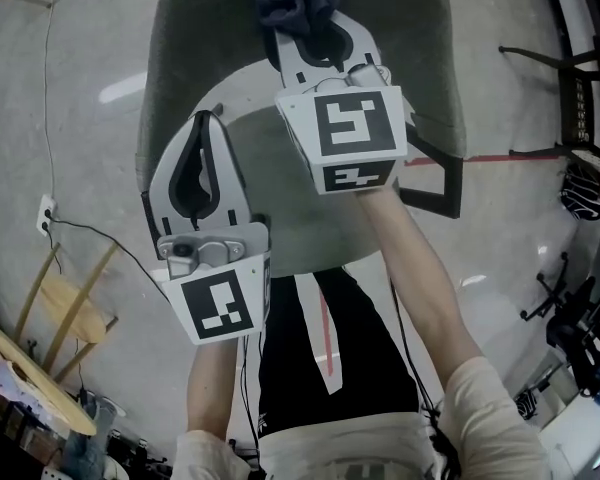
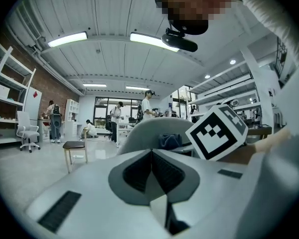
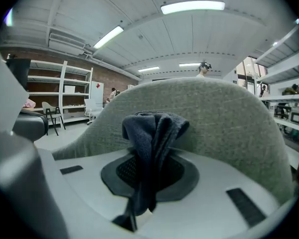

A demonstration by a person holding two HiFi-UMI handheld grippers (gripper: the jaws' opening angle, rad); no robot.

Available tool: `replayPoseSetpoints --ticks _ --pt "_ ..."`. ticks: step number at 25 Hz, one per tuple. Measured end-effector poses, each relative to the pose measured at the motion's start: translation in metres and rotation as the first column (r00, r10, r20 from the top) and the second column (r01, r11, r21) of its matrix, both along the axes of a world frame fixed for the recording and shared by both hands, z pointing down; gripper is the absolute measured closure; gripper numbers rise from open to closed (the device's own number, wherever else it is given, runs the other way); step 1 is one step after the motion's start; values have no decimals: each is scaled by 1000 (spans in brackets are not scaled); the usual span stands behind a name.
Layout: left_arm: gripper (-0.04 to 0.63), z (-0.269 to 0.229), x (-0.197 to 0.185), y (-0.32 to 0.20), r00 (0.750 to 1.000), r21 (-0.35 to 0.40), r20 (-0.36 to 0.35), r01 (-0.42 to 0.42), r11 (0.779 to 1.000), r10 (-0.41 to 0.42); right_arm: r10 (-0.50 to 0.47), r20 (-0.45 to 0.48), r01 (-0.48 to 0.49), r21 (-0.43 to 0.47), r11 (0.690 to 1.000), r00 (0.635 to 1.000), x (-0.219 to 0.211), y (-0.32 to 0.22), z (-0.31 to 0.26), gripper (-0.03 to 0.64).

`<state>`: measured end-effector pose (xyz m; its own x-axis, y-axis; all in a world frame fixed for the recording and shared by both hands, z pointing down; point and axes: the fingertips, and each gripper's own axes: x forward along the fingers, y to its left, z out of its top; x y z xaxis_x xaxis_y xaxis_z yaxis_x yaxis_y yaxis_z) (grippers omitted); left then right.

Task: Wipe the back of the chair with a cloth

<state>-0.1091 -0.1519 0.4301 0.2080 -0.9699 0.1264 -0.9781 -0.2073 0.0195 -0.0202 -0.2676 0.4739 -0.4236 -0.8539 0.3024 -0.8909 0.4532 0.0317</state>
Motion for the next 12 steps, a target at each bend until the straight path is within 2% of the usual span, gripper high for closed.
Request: replayPoseSetpoints --ticks 12 --pt "579 -5 63 -9 994 12 -13 -109 994 109 174 -19 -174 -10 985 985 87 5 -3 560"
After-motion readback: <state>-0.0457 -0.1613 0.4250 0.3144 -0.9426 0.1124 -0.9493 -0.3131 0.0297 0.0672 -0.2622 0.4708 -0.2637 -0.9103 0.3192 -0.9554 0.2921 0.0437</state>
